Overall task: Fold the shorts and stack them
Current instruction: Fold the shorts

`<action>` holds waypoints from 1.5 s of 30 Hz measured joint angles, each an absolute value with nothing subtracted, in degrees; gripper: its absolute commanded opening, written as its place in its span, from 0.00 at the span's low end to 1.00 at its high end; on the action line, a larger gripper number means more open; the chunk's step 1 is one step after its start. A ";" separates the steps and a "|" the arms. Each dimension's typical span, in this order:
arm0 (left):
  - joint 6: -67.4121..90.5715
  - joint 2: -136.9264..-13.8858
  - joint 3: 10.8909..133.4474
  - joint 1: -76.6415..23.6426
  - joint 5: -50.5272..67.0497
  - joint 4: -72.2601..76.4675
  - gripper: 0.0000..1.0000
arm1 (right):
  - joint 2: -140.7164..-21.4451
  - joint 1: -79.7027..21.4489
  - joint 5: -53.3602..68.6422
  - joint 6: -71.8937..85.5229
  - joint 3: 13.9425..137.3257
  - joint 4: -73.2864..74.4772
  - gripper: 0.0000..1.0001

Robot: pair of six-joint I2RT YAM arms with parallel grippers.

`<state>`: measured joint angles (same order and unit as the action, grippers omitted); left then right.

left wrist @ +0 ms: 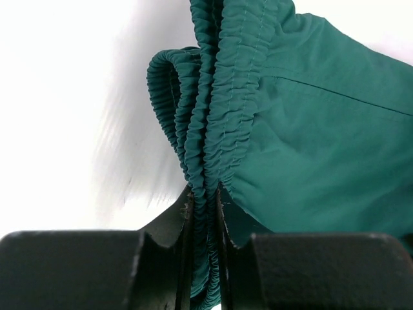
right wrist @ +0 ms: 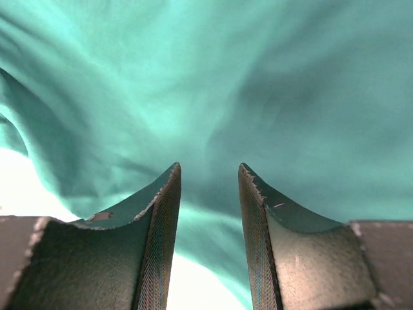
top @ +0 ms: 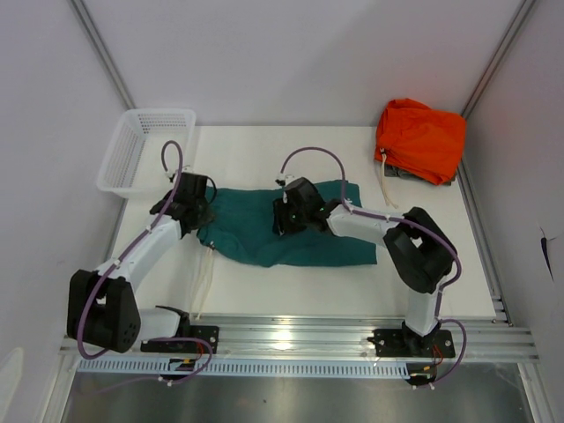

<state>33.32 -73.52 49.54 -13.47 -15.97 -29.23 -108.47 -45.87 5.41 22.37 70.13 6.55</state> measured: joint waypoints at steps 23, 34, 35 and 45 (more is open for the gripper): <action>30.09 -78.78 69.41 -20.47 -24.49 -44.97 0.17 | -111.11 -45.17 2.07 25.50 70.13 4.43 0.00; 29.47 -79.77 71.22 -22.39 -26.68 -48.47 0.17 | -119.96 -44.75 1.26 26.55 83.09 2.46 0.00; 29.45 -79.77 71.50 -22.65 -26.92 -48.88 0.17 | -120.86 -44.75 1.15 26.68 83.15 1.98 0.00; 28.05 -79.79 76.53 -26.26 -29.69 -51.88 0.19 | -128.75 -45.71 -0.36 29.69 88.03 -3.73 0.00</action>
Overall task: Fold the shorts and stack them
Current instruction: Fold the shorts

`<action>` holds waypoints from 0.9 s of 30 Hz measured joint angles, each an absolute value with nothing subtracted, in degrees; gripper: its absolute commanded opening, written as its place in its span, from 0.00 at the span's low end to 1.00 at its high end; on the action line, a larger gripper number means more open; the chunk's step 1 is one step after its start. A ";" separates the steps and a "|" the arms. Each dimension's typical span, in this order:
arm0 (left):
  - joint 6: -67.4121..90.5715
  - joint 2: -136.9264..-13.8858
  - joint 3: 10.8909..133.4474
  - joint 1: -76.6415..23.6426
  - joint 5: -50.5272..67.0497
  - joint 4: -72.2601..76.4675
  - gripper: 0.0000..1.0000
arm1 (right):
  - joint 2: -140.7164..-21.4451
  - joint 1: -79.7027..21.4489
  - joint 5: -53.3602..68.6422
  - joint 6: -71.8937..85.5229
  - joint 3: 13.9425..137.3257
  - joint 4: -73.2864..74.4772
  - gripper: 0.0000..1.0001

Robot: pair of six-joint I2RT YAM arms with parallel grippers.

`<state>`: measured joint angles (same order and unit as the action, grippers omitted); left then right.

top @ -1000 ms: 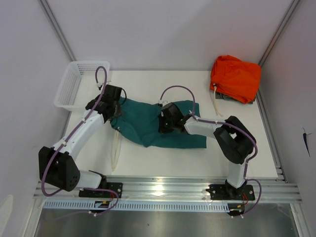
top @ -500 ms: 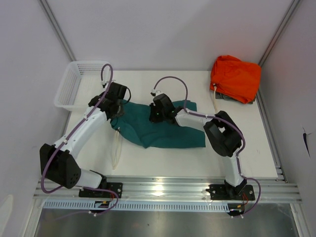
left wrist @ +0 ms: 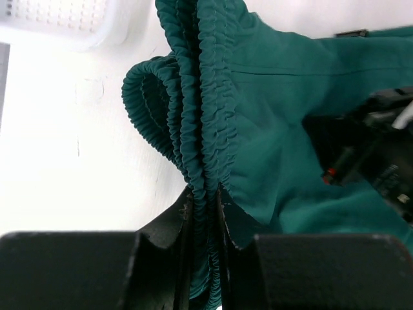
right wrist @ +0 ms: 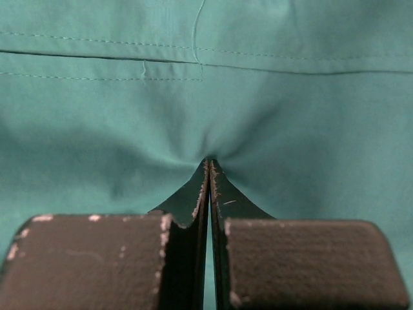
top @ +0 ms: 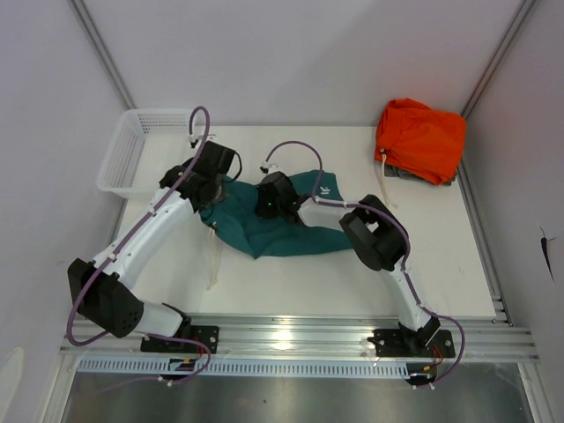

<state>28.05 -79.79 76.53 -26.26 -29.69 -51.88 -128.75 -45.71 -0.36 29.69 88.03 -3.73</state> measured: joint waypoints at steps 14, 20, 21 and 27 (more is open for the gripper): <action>23.70 -79.61 79.92 -27.44 -31.42 -54.92 0.19 | -135.57 -50.13 -0.49 32.58 99.13 -1.28 0.00; 23.20 -79.61 80.90 -27.57 -31.66 -56.10 0.19 | -132.73 -48.16 -0.19 32.03 97.34 1.39 0.00; 22.98 -79.61 81.25 -27.57 -31.68 -56.34 0.19 | -131.94 -47.88 -0.19 31.83 96.88 1.93 0.00; 22.44 -79.64 82.00 -27.59 -32.49 -56.77 0.19 | -124.14 -45.17 0.86 30.04 95.35 3.46 0.05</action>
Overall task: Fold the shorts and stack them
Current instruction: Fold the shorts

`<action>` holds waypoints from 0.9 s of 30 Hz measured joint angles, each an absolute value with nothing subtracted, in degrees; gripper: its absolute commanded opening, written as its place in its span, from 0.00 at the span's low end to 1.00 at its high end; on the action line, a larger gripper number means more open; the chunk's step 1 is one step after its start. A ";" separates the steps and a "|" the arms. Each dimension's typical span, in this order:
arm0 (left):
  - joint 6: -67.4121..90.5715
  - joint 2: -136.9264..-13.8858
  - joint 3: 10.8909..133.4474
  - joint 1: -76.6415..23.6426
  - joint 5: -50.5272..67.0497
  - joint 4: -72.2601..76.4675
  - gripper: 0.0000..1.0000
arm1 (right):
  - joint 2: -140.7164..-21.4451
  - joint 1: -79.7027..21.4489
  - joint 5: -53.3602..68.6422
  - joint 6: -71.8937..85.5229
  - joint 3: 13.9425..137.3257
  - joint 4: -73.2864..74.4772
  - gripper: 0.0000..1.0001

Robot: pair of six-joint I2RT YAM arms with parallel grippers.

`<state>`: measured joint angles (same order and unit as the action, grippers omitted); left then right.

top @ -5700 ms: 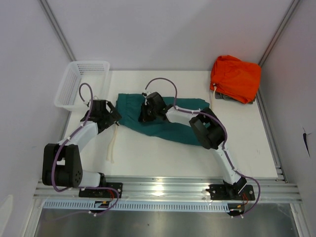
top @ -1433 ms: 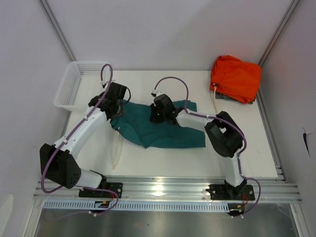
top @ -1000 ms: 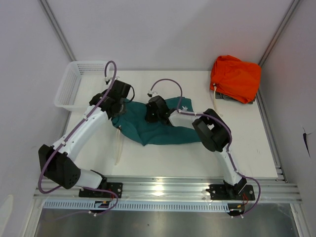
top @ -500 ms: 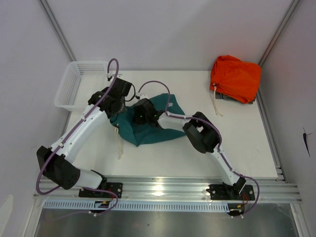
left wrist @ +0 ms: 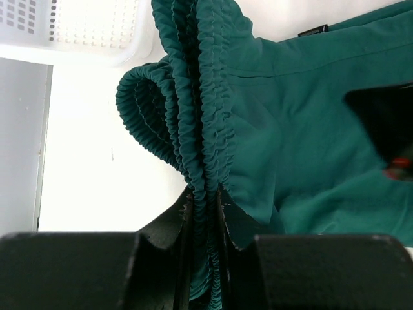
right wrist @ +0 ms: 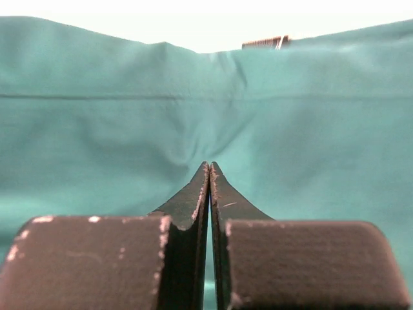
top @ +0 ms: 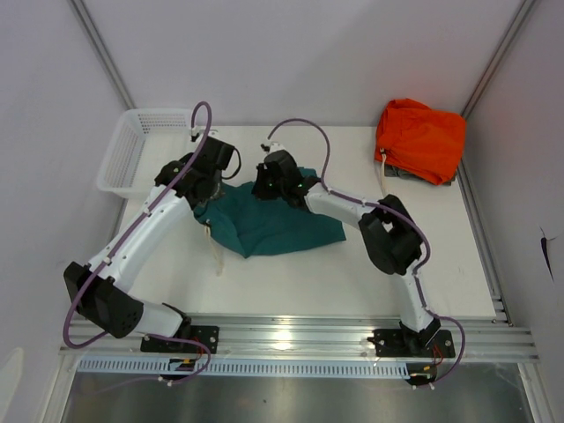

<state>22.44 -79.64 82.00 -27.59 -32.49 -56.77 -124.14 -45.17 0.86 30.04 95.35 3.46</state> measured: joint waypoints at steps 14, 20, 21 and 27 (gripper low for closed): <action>21.08 -79.79 82.00 -27.62 -32.73 -56.99 0.19 | -105.60 -31.62 3.18 22.90 73.78 9.39 0.48; 20.80 -80.23 82.00 -27.92 -32.82 -56.95 0.19 | -102.28 -29.43 1.08 20.64 65.84 12.47 0.56; 20.64 -80.38 82.00 -28.14 -32.84 -56.95 0.18 | -101.80 -29.23 0.47 20.51 65.04 12.71 0.60; 20.34 -81.30 82.00 -29.47 -33.43 -56.93 0.16 | -100.79 -28.71 -3.95 20.05 63.18 12.93 0.65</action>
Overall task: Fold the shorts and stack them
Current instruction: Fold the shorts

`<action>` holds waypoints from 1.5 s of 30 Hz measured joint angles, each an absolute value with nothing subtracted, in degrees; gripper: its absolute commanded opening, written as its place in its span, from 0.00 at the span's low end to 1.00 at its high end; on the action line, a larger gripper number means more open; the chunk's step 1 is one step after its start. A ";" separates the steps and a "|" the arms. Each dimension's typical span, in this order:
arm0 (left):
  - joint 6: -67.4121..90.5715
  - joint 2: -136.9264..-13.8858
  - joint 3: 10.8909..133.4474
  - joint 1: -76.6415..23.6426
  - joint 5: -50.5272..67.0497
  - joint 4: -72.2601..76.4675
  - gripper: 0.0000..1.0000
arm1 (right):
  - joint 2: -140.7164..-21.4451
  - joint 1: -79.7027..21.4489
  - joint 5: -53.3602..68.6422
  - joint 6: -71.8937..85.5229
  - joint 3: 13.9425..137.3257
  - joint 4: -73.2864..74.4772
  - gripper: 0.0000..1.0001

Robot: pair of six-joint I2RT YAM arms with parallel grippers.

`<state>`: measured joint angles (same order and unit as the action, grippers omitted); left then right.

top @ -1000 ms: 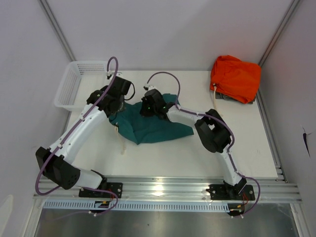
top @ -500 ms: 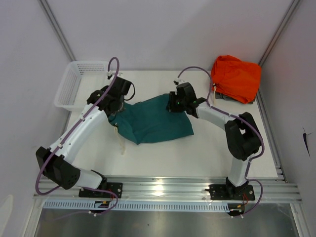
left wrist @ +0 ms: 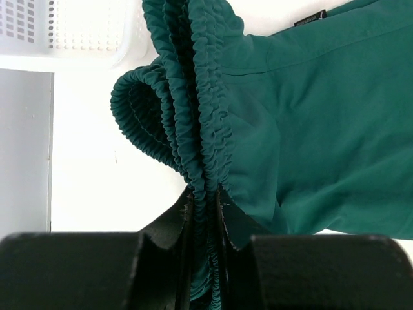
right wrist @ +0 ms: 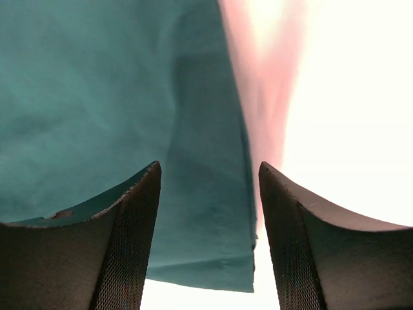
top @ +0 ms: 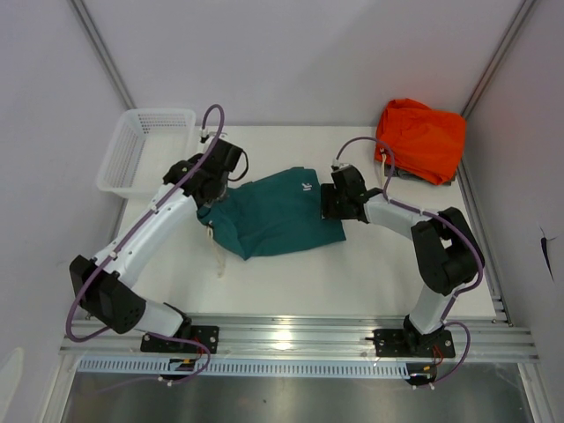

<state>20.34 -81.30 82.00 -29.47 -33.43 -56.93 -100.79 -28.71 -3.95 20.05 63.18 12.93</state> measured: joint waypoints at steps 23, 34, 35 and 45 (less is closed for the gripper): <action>16.69 -81.45 82.13 -33.21 -36.64 -55.75 0.18 | -100.92 -35.68 -7.46 21.63 57.12 10.26 0.31; 12.16 -80.84 82.06 -35.81 -40.77 -55.64 0.18 | -100.82 -48.77 -9.50 27.92 55.29 5.26 0.30; 11.97 -80.86 82.06 -36.45 -41.28 -55.70 0.18 | -100.82 -49.65 -9.30 28.51 55.29 5.26 0.30; 12.75 -84.07 82.52 -43.05 -44.91 -56.55 0.17 | -100.53 -52.77 -7.86 33.26 54.61 4.14 0.34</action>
